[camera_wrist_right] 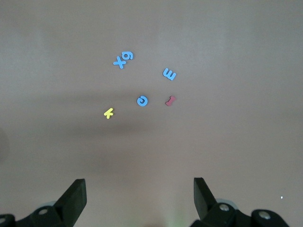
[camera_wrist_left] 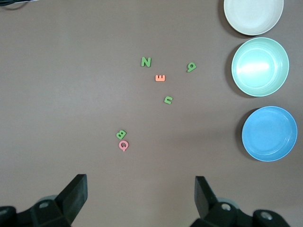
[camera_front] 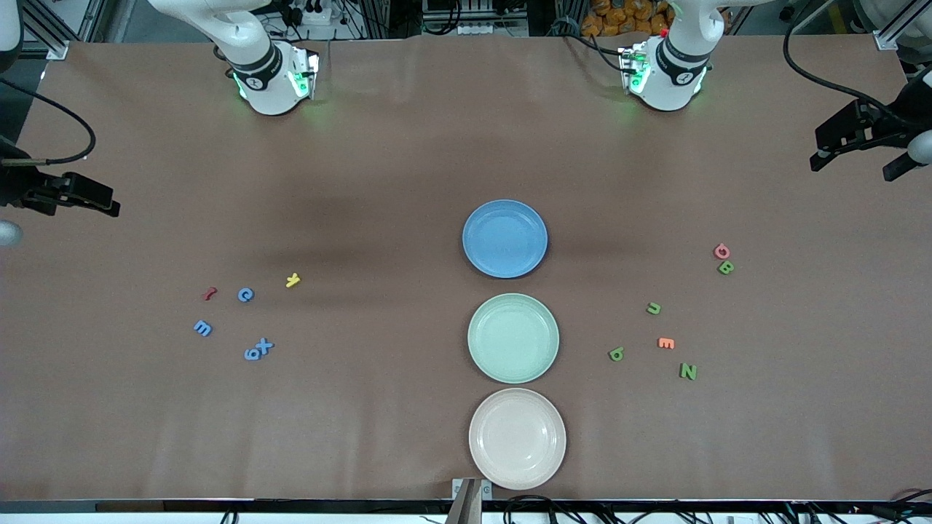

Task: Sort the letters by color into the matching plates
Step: 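Lower the left gripper to the green u while the right gripper reaches the blue c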

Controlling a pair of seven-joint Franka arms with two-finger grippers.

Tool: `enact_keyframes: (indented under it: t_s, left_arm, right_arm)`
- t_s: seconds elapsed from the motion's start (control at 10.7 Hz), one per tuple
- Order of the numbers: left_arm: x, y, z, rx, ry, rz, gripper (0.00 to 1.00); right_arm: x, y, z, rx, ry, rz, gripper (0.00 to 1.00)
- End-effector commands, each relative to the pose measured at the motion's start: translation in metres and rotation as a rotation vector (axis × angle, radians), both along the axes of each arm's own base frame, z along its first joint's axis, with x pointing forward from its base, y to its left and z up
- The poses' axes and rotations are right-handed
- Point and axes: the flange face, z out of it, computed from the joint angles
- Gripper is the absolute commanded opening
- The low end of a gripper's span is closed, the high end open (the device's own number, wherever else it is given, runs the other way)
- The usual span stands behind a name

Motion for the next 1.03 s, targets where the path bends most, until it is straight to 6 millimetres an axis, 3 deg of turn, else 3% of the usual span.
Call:
enact_keyframes:
  t_s: [0.0, 0.19, 0.28, 0.47, 0.75, 0.93]
  left_arm:
    - [-0.001, 0.003, 0.001, -0.003, -0.002, 0.015, 1.0]
    - [0.012, 0.01, -0.021, 0.03, 0.038, 0.039, 1.0]
    - [0.029, 0.011, -0.052, 0.036, 0.091, 0.031, 1.0]
    - [0.054, 0.003, -0.091, 0.048, 0.109, 0.019, 1.0]
    - [0.083, -0.025, -0.16, 0.03, 0.135, -0.026, 1.0]
    - [0.089, -0.033, -0.213, 0.028, 0.114, -0.04, 1.0]
  right_arm:
    - [-0.006, 0.002, 0.005, 0.007, -0.001, -0.003, 1.0]
    - [-0.005, 0.0, 0.005, 0.006, -0.002, -0.006, 1.0]
    - [-0.005, 0.0, 0.004, 0.011, -0.006, -0.006, 1.0]
    - [0.0, -0.001, -0.007, 0.013, -0.016, -0.008, 1.0]
    - [0.007, -0.01, -0.058, 0.028, -0.014, -0.038, 1.0]
    - [0.007, -0.027, -0.107, 0.11, 0.013, -0.101, 1.0]
